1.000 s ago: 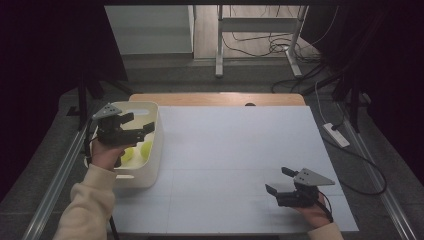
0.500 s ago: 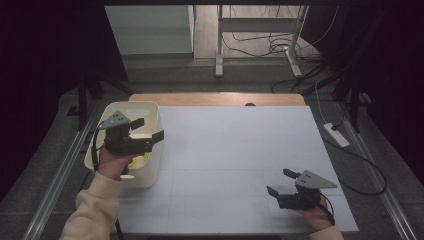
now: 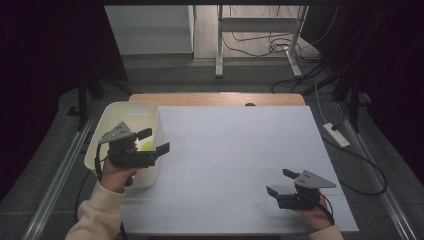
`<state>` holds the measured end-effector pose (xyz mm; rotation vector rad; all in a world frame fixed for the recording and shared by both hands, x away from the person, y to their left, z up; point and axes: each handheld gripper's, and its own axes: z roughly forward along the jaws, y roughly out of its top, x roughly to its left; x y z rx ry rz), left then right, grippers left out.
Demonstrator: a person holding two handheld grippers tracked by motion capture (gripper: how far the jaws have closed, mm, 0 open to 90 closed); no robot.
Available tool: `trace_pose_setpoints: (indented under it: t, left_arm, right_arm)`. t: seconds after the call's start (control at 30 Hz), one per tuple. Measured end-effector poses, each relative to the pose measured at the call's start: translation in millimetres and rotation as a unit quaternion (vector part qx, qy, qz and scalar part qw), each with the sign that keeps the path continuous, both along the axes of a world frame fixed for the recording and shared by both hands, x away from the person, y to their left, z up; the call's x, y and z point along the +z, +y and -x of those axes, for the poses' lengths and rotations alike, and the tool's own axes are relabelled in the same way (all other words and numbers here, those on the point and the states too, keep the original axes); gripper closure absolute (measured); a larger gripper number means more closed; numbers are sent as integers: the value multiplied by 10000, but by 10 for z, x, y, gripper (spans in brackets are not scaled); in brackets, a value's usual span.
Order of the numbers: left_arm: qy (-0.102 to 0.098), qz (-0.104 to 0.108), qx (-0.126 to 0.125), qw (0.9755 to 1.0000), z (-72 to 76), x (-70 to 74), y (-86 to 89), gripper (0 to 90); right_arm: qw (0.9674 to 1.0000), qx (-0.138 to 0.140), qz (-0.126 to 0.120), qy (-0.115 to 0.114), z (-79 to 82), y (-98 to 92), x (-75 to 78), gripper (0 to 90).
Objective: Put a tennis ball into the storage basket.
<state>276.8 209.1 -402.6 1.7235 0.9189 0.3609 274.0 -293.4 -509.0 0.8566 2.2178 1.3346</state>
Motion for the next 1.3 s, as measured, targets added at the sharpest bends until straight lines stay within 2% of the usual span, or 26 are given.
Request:
trace_pose_setpoints:
  t: [0.13,0.3,0.47,0.5,0.57,0.8,0.97,1.13,1.3]
  left_arm:
    - [-33,3,-87,10000,62,-31,-39,120]
    - [-155,8,-219,9996,226,-112,-95,121]
    - [-177,-58,-445,9988,353,-222,-157,121]
    - [-217,-86,-573,9981,407,-263,-197,121]
    - [-221,-86,-638,9977,426,-280,-216,121]
    - [-306,-324,-828,9956,514,-463,-329,125]
    - [-238,-513,-951,9939,563,-650,-389,122]
    - [-96,-552,-983,9936,591,-845,-384,122]
    - [-130,-779,-1001,9918,616,-997,-372,122]
  right_arm:
    - [10000,5,18,12,5,5,1,131]
    - [10000,-3,-11,9,8,-2,0,131]
    - [10000,-15,-15,5,17,-2,4,131]
    - [10000,-2,2,-5,18,4,5,131]
    - [10000,4,8,-2,18,7,4,131]
    - [10000,6,-3,9,13,9,0,131]
    - [10000,-8,-5,5,19,3,3,131]
    - [10000,-7,-32,12,19,-5,-1,131]
    - [10000,10,-22,24,19,3,-8,130]
